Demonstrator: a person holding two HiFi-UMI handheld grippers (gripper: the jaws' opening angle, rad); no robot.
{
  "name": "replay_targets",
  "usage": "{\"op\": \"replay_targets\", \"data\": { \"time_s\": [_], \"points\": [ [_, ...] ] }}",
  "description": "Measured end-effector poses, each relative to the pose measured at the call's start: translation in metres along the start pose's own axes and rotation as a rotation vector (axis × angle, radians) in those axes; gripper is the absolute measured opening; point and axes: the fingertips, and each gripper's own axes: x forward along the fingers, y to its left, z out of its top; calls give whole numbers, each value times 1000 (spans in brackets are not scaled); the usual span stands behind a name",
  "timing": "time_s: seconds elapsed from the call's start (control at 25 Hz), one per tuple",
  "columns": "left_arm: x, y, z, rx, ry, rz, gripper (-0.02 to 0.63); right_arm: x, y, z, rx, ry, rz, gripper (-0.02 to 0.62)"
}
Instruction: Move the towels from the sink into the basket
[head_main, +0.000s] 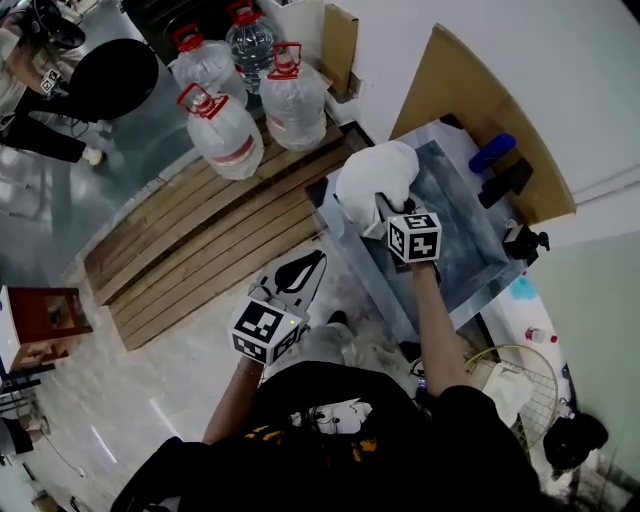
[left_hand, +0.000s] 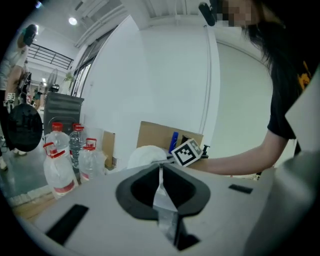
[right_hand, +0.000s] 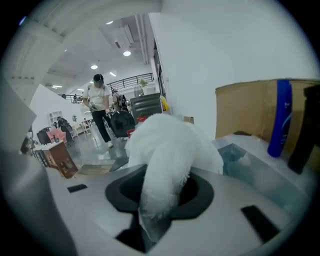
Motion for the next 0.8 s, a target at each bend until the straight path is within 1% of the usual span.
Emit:
{"op": "replay_targets", "data": {
  "time_s": [0.12, 0.36, 0.56, 0.8],
  "points": [
    [9, -9, 5, 15, -5, -41, 23, -39, 4, 22, -10, -82, -11, 107],
    [29, -34, 22, 66, -39, -137, 23, -127, 6, 59, 31, -268, -62, 106],
    [43, -66, 35, 90, -62, -208, 23, -201, 5, 63, 43, -360, -127, 106],
    [54, -123, 42, 135, -69, -308, 23, -289, 1, 60, 35, -446, -215, 106]
  ]
}}
